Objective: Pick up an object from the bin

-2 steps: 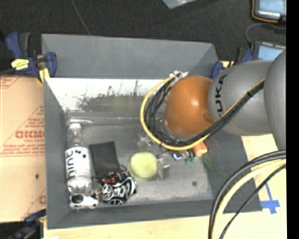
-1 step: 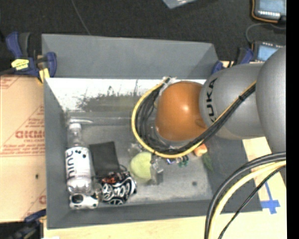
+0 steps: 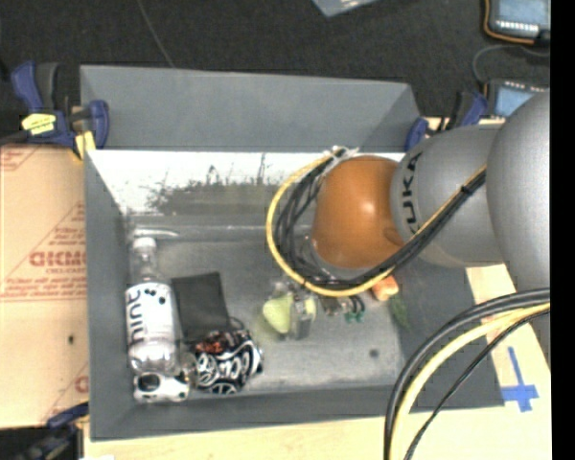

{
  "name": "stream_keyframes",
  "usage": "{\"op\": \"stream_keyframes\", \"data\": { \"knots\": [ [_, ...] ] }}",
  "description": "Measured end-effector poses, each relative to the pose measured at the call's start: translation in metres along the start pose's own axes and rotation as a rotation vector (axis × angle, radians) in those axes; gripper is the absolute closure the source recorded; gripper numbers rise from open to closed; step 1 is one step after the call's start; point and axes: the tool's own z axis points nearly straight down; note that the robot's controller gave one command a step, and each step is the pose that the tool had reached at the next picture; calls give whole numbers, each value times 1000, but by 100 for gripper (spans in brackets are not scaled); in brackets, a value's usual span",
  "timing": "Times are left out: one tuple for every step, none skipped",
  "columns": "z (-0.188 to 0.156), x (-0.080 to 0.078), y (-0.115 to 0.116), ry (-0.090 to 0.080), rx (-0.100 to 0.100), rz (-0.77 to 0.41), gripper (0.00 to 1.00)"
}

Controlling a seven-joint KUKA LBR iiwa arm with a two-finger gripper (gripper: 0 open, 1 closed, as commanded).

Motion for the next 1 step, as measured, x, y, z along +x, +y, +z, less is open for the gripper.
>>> {"op": "stream_keyframes", "data": {
  "knots": [
    [0, 0, 0, 0, -1, 0, 100]
  ]
}}
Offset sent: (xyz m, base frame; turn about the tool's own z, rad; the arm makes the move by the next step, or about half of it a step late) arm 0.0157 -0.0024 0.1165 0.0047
